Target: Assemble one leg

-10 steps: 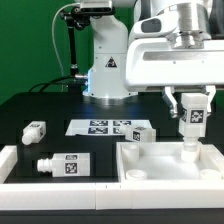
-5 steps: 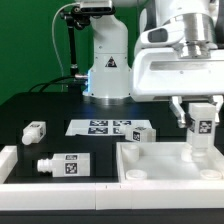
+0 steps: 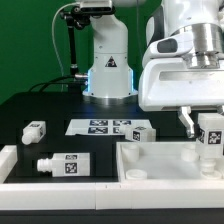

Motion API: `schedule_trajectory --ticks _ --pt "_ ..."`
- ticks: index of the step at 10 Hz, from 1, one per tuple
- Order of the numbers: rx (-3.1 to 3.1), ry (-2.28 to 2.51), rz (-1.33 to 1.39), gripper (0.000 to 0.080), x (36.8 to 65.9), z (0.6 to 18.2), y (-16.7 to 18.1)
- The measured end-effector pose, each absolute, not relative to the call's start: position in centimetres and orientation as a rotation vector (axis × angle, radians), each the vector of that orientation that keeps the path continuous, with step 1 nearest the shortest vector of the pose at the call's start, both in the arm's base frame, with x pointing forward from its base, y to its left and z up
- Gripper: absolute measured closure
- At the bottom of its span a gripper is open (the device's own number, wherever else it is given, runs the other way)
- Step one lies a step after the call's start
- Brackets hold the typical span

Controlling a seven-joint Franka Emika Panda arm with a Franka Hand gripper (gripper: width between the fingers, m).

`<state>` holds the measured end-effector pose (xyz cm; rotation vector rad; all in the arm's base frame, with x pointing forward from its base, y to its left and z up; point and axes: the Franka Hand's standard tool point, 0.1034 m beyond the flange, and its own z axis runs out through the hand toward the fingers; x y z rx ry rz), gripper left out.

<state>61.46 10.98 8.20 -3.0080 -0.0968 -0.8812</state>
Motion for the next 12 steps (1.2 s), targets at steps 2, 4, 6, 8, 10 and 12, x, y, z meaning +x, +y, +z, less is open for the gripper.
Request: schedule_trajectory --ticks 2,4,6,8,10,12 --pt "-3.009 -0.101 -0.881 0.0515 61.5 8.2 11.0" --pt "-3.009 -0.104 -0.882 0.0515 61.5 8.2 11.0" --pt "-3.006 -0.098 -0.882 0.0515 61.9 8.2 11.3" --pt "-3.001 -0.102 -0.899 0.0515 62.6 8.1 11.5" --pt "-3.009 -0.111 -0.884 0.0515 62.5 7.5 11.6" --pt "-3.012 -0.102 -0.878 0.0515 62.4 7.2 11.5"
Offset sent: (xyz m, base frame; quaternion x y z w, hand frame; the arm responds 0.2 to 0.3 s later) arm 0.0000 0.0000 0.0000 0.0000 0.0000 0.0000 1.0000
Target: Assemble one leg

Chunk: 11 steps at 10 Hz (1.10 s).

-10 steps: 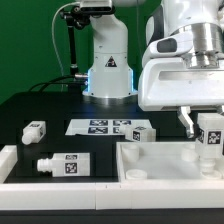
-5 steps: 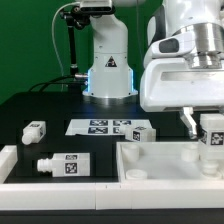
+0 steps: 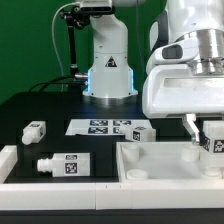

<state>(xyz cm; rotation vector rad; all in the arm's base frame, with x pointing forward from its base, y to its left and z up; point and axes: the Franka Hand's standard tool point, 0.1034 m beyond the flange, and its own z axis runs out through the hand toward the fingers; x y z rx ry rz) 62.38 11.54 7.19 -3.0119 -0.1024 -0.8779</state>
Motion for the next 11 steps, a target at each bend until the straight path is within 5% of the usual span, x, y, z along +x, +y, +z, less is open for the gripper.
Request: schedule_trajectory --ticks 9,10,11 --pt "-3.019 -0.081 -0.861 0.0515 62.67 6.76 11.32" --pt "-3.023 -0.077 -0.847 0.0436 62.67 6.84 11.19" --pt "-3.032 -0.064 -0.811 0.0257 62.76 7.57 10.85"
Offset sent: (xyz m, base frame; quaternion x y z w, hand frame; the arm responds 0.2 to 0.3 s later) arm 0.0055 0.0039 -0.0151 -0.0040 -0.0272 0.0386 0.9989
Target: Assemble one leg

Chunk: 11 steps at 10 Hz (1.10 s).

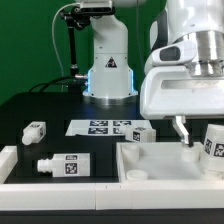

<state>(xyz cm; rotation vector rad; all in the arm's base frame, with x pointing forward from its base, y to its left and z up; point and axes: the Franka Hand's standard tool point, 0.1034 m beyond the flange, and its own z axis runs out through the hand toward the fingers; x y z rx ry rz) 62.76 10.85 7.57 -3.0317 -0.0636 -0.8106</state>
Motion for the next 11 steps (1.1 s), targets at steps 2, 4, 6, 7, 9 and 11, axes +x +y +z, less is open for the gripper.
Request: schedule_trajectory --ticks 2,4,6,7,9,11 --pt "-3.048 -0.040 -0.703 0.0184 63.5 9.3 10.7" --pt "-3.084 -0.001 -0.463 0.0157 64.2 9.5 11.2" --pt "-3.106 0.012 -0.283 0.0151 64.4 9.1 11.7" --pt "-3.115 0.010 -0.201 0.0150 64.1 8.6 11.7" --pt "-3.125 0.016 -0.059 0.0150 63.9 8.3 11.4" --pt "-3.123 0.054 -0.061 0.0150 63.9 8.3 11.4"
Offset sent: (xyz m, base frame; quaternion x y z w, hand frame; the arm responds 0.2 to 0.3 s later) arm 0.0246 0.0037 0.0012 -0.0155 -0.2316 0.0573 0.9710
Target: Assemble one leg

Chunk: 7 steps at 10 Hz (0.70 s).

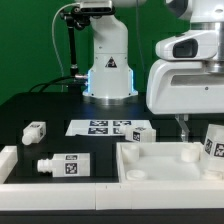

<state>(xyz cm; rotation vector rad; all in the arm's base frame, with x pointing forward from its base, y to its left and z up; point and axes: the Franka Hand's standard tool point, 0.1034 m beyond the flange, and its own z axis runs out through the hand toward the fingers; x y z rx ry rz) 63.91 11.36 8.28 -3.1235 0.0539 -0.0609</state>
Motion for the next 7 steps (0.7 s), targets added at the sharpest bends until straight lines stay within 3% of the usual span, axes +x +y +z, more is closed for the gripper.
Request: schedule_trajectory --ticks 2,3,4,7 --pt "-3.115 0.194 -0.059 0.0414 63.90 8.28 11.39" --pt "-3.108 0.275 -0.058 0.0414 63.90 8.28 11.40" --pt "-3.094 0.391 -0.057 0.0515 63.90 8.28 11.41" --pt "-3.000 0.792 -0.097 0.0515 63.94 8.17 11.33"
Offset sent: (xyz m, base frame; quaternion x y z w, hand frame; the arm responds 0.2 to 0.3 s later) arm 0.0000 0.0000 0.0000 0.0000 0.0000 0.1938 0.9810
